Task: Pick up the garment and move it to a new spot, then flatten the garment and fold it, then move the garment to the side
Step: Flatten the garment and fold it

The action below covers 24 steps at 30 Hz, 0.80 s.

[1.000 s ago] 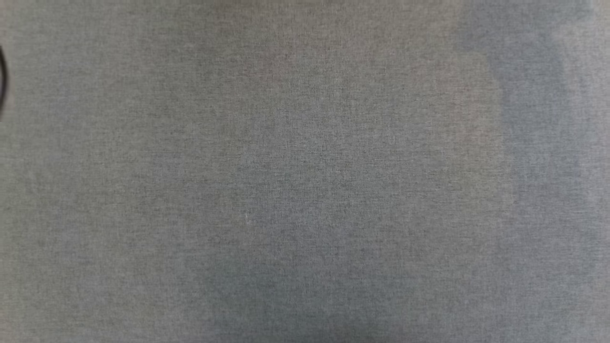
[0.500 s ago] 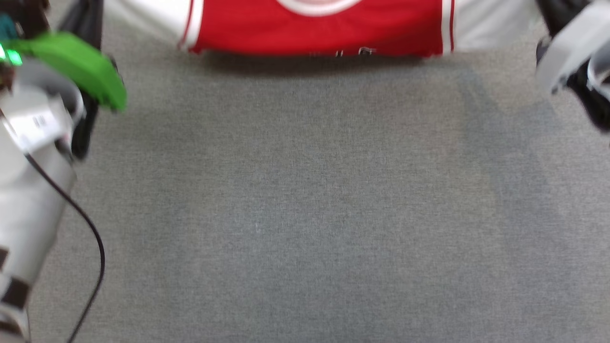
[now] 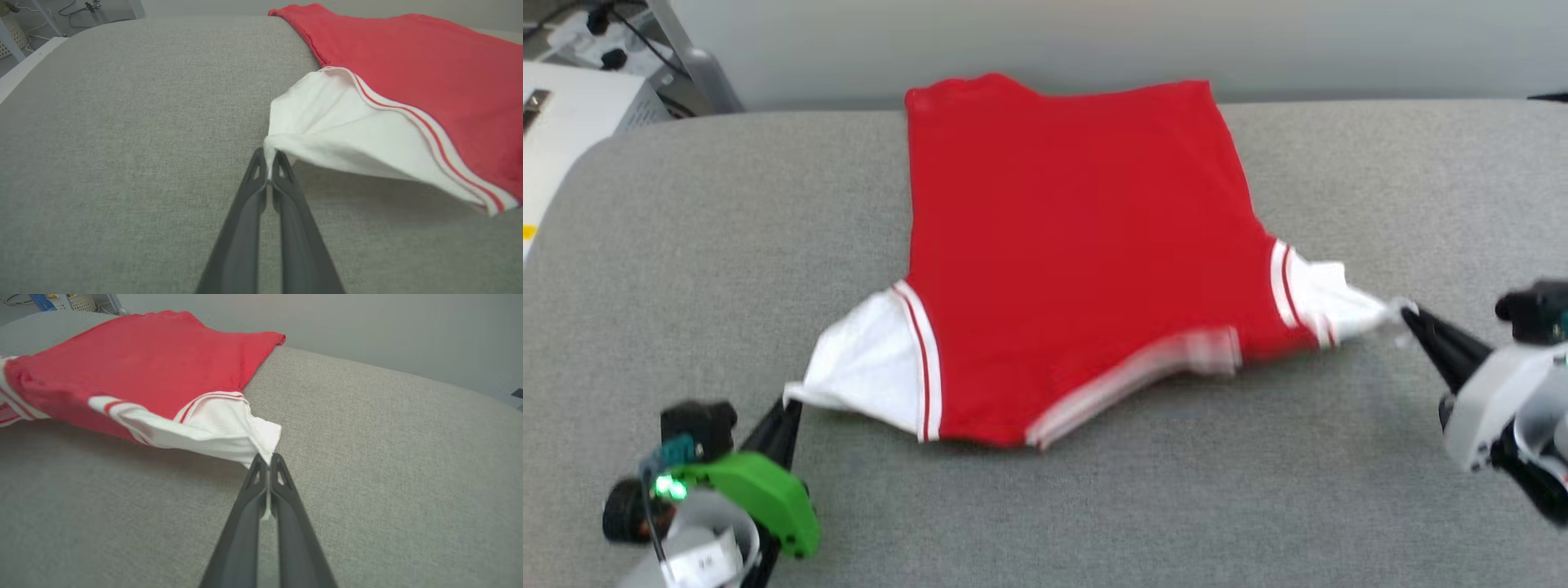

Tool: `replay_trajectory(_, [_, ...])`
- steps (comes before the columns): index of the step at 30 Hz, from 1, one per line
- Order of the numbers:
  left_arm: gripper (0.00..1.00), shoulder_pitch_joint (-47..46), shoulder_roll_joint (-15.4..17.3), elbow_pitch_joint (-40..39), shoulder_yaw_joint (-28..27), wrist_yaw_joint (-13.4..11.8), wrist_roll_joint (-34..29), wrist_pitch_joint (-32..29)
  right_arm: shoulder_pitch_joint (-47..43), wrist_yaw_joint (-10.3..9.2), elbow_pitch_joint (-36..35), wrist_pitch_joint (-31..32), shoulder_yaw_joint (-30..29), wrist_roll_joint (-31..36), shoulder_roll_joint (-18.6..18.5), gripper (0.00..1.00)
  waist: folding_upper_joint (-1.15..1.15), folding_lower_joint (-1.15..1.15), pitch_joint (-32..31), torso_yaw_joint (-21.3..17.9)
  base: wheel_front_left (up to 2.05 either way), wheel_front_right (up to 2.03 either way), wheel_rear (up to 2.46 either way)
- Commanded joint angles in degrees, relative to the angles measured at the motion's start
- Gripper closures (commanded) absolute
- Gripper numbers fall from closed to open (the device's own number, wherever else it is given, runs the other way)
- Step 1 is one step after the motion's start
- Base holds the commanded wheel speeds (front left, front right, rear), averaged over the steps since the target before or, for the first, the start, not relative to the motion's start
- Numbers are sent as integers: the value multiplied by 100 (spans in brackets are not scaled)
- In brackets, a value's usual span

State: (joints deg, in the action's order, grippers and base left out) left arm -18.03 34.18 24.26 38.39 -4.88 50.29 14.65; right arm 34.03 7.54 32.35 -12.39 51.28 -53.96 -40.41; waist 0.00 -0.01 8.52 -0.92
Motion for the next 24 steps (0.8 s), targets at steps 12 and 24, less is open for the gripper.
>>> replay_trajectory(12, [100,1617,160,-620,37,-826,319,-22,-2421,-5,-236,-49,-1066,287,30,100,0,1,-608,-4,0,0,0])
replay_trajectory(24, [100,1772,78,-634,-88,-915,163,20,-3618,-5,-1075,955,-1958,619,142,45,0,1,-439,4,0,0,0])
